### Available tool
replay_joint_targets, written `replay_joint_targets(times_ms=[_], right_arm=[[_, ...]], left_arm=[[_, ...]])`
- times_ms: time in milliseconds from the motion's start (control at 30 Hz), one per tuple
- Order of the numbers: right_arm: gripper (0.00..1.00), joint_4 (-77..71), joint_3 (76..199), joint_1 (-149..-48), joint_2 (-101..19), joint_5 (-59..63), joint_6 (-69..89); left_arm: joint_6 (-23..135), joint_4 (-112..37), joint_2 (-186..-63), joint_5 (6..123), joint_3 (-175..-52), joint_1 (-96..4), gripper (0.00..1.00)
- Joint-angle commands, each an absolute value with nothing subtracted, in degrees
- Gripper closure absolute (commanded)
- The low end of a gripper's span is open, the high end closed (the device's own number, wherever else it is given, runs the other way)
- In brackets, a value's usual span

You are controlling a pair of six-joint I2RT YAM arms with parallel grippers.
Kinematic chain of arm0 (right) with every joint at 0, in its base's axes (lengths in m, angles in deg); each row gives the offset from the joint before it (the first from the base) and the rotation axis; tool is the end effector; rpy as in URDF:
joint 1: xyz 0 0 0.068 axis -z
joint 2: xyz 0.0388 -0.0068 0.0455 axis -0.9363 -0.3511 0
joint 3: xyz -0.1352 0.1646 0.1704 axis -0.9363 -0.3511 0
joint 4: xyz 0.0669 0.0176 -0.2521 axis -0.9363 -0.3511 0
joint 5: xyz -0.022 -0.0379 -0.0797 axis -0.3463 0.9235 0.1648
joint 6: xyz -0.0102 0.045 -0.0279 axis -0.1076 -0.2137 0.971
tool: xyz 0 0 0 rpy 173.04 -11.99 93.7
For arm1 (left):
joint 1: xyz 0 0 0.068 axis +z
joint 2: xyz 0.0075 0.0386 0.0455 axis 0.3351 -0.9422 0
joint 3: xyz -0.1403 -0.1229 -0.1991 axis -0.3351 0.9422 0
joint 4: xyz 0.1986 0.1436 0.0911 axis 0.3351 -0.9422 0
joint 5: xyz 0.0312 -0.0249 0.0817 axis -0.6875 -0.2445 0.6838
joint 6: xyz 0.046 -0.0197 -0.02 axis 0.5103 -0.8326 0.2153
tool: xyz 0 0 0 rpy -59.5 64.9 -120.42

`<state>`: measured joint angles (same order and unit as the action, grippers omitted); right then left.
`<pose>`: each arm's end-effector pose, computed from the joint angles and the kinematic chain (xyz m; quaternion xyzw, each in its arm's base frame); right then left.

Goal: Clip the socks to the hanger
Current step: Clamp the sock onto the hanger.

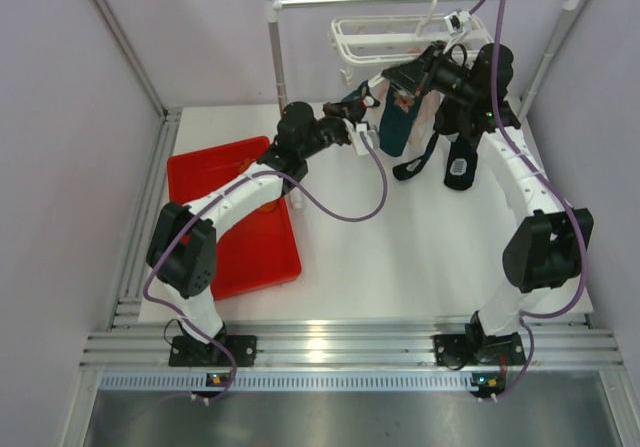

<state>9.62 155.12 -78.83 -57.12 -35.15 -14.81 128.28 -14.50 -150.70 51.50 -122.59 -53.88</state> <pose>0.3909 0.0903 0.4314 -0.1691 0.6493 0.4801 0.5651 0.3487 -0.2536 0.3495 0.5848 0.3515 0.0421 0.7299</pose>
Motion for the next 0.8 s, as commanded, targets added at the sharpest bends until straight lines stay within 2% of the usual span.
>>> replay_joint_targets(times_ms=[0, 767], right_arm=[[1.00, 11.0, 158.3, -79.3, -57.3, -34.5, -13.8], [1.00, 10.6, 158.3, -79.4, -56.4, -34.6, -12.7]], left_arm=[[129.4, -13.3, -150.5, 51.7, -125.8, -54.5, 1.00], [131.5, -16.9, -151.6, 53.2, -126.3, -54.8, 1.00]])
